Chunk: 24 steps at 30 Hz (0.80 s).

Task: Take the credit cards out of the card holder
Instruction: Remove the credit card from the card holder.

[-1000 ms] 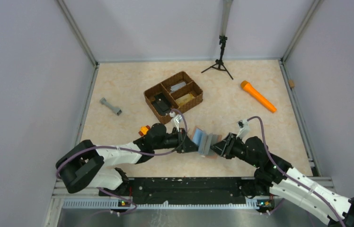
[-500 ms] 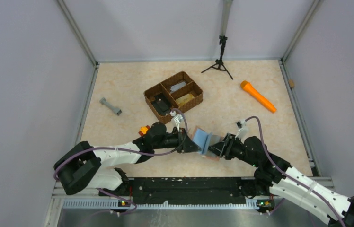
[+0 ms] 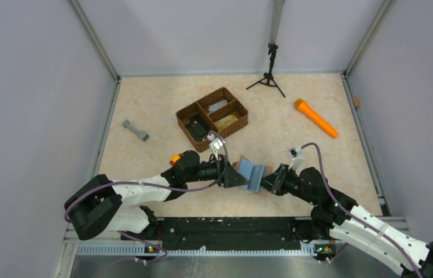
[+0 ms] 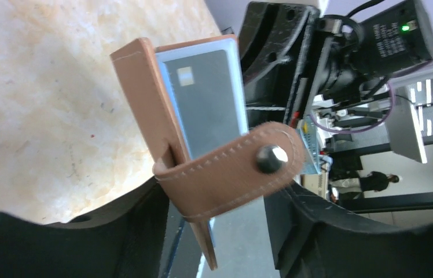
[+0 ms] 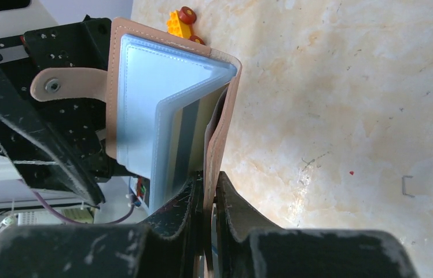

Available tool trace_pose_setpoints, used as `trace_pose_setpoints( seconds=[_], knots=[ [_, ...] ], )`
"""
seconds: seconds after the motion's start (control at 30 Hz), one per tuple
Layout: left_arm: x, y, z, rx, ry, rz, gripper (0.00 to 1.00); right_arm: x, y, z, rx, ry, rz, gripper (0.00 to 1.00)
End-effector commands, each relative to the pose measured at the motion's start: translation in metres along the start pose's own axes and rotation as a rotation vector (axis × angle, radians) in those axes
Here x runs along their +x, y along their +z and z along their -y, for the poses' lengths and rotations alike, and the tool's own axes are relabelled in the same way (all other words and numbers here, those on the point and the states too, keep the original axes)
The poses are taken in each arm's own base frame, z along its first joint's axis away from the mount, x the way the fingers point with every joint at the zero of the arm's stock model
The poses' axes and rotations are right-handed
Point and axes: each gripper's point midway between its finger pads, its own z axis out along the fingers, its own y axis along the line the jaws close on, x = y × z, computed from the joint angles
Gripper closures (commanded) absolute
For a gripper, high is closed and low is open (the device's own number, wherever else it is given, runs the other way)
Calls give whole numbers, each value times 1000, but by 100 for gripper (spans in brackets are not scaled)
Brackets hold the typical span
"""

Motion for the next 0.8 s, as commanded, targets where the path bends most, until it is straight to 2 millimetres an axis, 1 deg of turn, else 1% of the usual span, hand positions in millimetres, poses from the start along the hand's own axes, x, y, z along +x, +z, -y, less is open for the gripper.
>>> trace_pose_setpoints(
  seconds=[0.0, 0.1, 0.2, 0.3, 0.33, 0.4, 0.43, 0.57, 0.77],
  knots=[
    [-12, -2, 38, 173, 56, 47, 34, -13, -3, -22, -72, -5, 37, 98],
    [-8, 1, 36, 169, 57, 20, 24, -13, -2, -26, -93, -7, 34, 98],
    [-4, 7, 29, 124, 60, -22, 19, -11, -1, -33, -117, -27, 12, 98],
    [-2, 11, 20, 72, 73, -36, 20, -9, 3, -33, -104, -37, -12, 99],
    [-2, 12, 17, 57, 72, -40, 21, -7, 4, -33, -107, -37, -20, 99],
    [-1, 14, 12, 33, 71, -45, 29, -7, 5, -35, -117, -34, -22, 99],
    [-1, 15, 9, 20, 68, -48, 29, -7, 5, -35, -120, -33, -19, 99],
    [4, 18, 4, -8, 68, -64, 22, -7, 5, -36, -126, -33, -20, 99],
    [7, 23, -5, -61, 73, -84, 23, -6, 5, -36, -125, -35, -27, 98]
  ],
)
